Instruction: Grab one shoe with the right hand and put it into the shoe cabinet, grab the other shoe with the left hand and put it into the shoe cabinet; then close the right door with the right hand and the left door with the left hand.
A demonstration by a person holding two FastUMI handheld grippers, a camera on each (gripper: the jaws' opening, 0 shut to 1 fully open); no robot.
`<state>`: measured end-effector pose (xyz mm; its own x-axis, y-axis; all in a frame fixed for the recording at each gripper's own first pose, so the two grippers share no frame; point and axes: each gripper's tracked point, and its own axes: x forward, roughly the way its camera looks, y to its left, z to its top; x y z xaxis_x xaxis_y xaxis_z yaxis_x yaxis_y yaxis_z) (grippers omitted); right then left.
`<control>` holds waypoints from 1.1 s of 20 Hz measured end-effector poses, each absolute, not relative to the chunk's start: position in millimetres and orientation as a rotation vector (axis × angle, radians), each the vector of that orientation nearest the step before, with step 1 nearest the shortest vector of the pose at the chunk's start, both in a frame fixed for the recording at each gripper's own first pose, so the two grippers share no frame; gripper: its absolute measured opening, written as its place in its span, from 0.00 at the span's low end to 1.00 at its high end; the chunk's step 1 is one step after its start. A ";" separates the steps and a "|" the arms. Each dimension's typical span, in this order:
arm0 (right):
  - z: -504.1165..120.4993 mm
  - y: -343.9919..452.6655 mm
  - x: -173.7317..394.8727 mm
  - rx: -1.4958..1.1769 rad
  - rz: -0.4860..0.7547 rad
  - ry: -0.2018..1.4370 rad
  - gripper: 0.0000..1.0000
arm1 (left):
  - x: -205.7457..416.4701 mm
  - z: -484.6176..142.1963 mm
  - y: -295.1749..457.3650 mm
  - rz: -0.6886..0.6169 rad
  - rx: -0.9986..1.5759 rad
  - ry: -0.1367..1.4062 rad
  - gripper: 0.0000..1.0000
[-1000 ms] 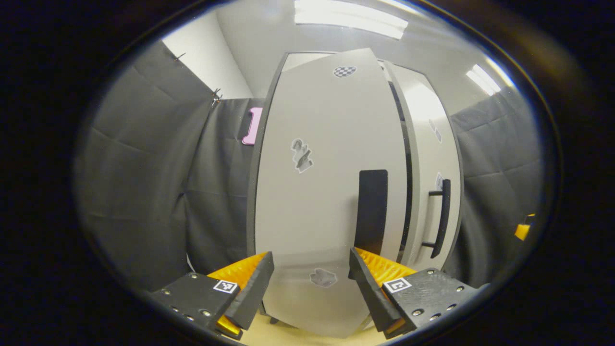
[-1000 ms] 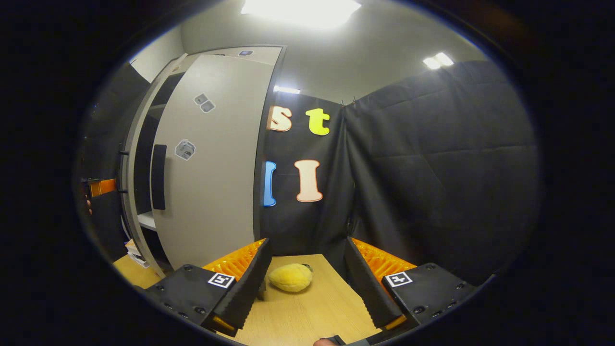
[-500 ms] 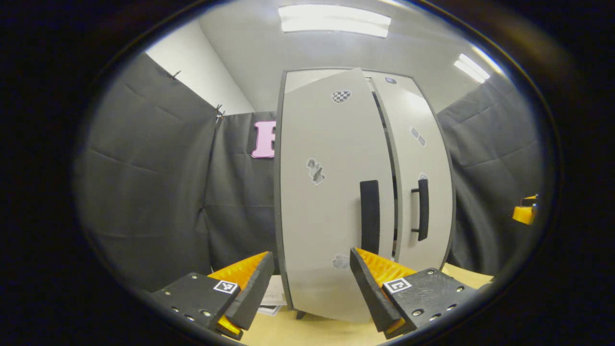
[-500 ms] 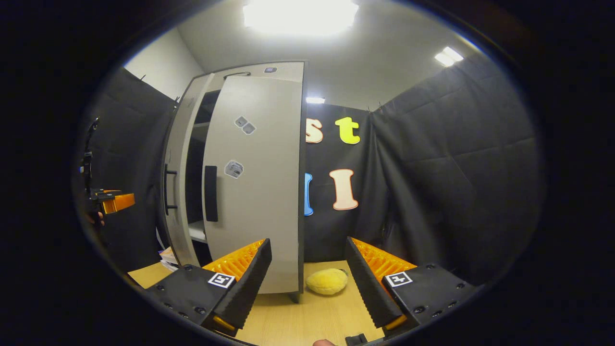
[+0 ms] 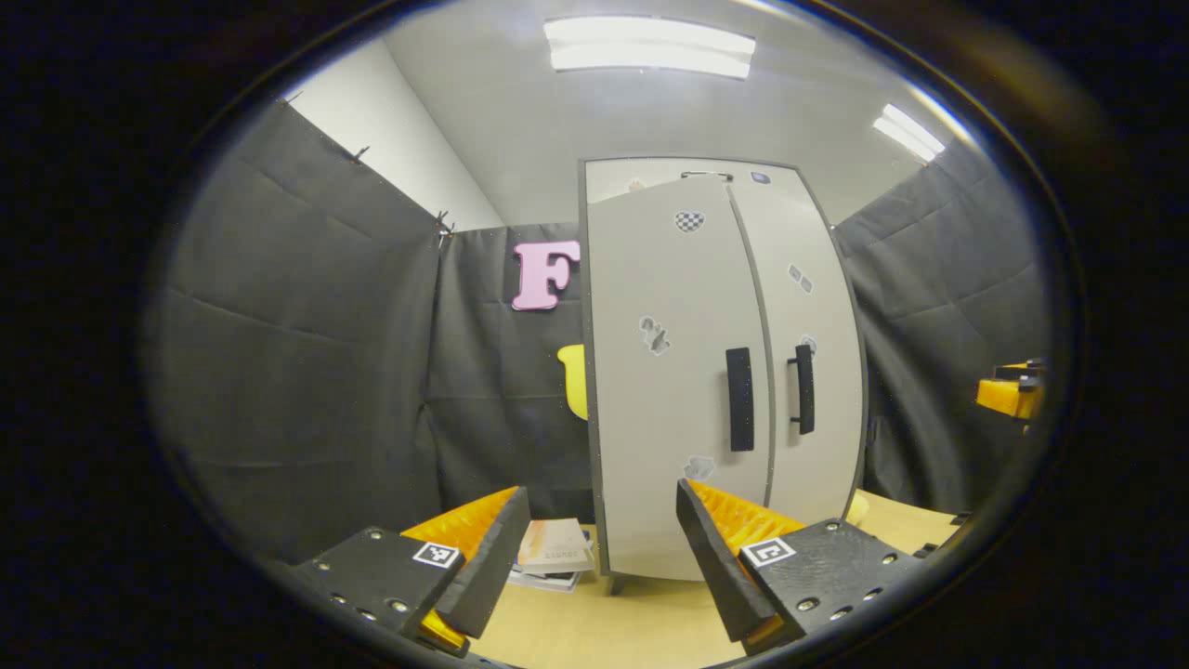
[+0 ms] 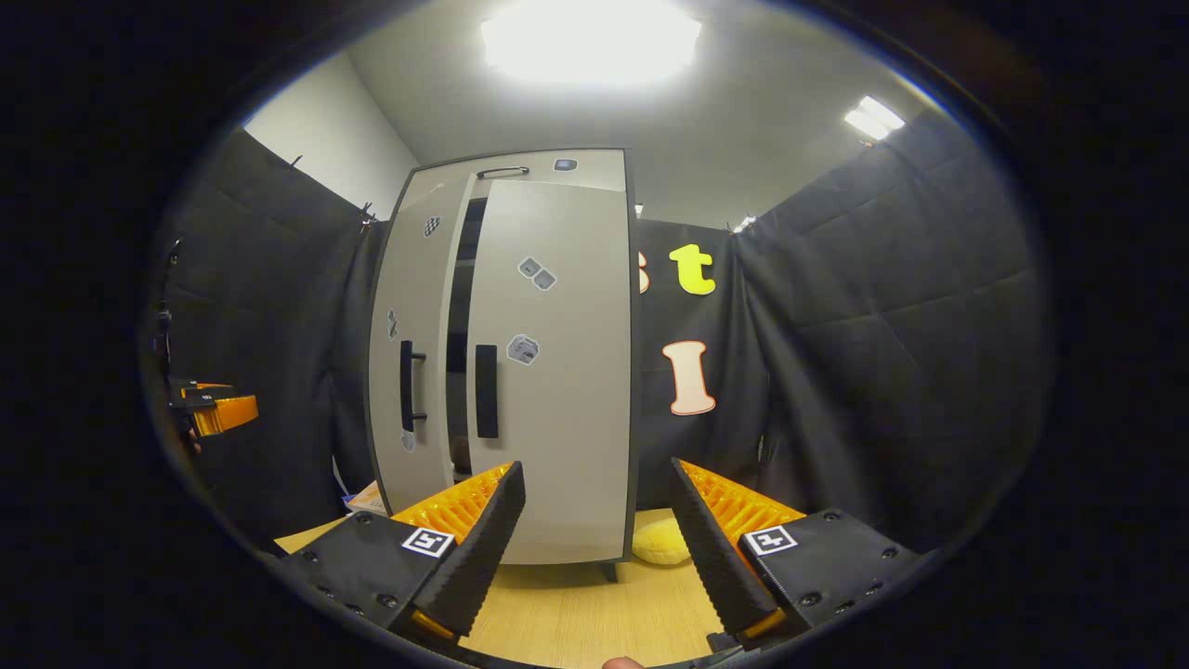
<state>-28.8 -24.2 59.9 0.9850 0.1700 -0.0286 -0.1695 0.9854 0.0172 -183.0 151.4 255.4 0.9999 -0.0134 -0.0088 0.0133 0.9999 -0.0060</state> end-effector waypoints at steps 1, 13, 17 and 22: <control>59.4 -22.5 -34.2 0.015 0.172 0.029 0.97 | -187.4 252.6 155.3 -0.011 -0.004 0.012 0.99; 60.5 -23.9 -61.6 0.022 0.142 0.026 0.98 | -208.0 246.5 171.5 -0.012 0.009 0.011 0.93; 61.4 -26.4 -64.2 0.028 0.138 0.025 0.94 | -210.5 245.4 171.0 -0.018 0.013 0.016 0.93; 58.5 -27.7 -66.0 0.022 0.139 0.031 0.98 | -210.1 243.1 171.0 -0.012 0.019 0.022 0.93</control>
<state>-66.0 -27.7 58.5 0.9899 0.1384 -0.0299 -0.1378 0.9902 0.0239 -210.1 171.0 243.1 0.9997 -0.0115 -0.0217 0.0119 0.9998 0.0186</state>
